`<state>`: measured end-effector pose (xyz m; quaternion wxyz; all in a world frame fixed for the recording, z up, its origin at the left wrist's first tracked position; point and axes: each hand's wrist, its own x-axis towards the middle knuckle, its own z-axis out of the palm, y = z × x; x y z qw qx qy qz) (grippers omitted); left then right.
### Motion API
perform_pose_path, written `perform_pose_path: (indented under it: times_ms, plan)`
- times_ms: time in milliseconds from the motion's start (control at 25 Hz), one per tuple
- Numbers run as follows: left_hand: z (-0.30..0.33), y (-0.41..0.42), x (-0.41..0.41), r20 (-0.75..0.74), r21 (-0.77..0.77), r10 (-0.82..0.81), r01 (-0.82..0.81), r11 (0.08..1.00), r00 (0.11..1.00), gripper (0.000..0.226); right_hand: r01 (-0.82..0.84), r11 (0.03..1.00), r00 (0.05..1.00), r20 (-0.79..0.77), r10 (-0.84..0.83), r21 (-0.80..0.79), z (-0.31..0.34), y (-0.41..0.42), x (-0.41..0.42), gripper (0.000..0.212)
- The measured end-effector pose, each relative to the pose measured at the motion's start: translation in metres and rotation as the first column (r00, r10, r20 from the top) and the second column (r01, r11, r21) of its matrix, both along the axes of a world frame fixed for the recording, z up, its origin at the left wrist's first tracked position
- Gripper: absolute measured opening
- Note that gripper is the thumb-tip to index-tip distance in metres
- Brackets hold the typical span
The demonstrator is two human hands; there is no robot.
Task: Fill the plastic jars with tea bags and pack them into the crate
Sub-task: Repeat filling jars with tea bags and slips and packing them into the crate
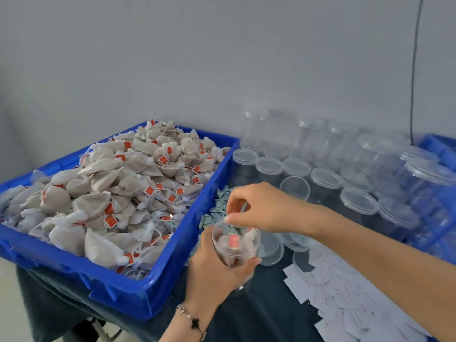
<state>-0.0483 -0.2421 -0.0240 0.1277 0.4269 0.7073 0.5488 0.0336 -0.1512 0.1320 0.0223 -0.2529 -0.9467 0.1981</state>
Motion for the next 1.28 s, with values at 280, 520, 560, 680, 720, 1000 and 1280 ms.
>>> perform_pose_path:
  times_ms: [280,520,560,680,720,1000,1280]
  plan:
    - [0.001,0.016,0.036,-0.079,0.004,-0.094,0.095,0.995,0.992,0.098,-0.112,0.993,0.894,0.44,0.087,0.032,-0.01,0.001,0.051,0.055]
    - [-0.027,0.023,0.061,-0.048,-0.055,-0.206,0.204,0.977,0.977,0.093,-0.307,0.938,0.815,0.553,0.173,0.159,-0.061,-0.003,0.08,0.049]
    - [-0.031,0.023,0.062,-0.031,-0.064,-0.177,0.175,0.982,0.984,0.096,-0.318,0.925,0.849,0.497,0.18,0.208,-0.066,-0.003,0.081,0.047]
    - [-0.032,0.024,0.065,-0.059,-0.037,-0.166,0.164,0.986,0.984,0.086,-0.272,0.932,0.91,0.38,0.168,0.24,-0.068,-0.002,0.077,0.054]
    - [-0.031,0.025,0.066,-0.062,0.014,-0.181,0.183,0.983,0.981,0.08,-0.22,0.945,0.94,0.312,0.138,0.244,-0.064,0.0,0.075,0.06]
    - [-0.035,0.03,0.062,-0.138,0.188,-0.154,0.179,0.966,0.978,0.091,0.147,0.951,0.987,-0.097,-0.125,0.27,-0.053,0.057,0.034,0.037]
    - [-0.042,0.032,0.061,-0.107,0.21,-0.168,0.187,0.96,0.98,0.097,0.001,0.997,0.917,0.398,-0.03,0.073,-0.117,0.112,-0.015,0.029]
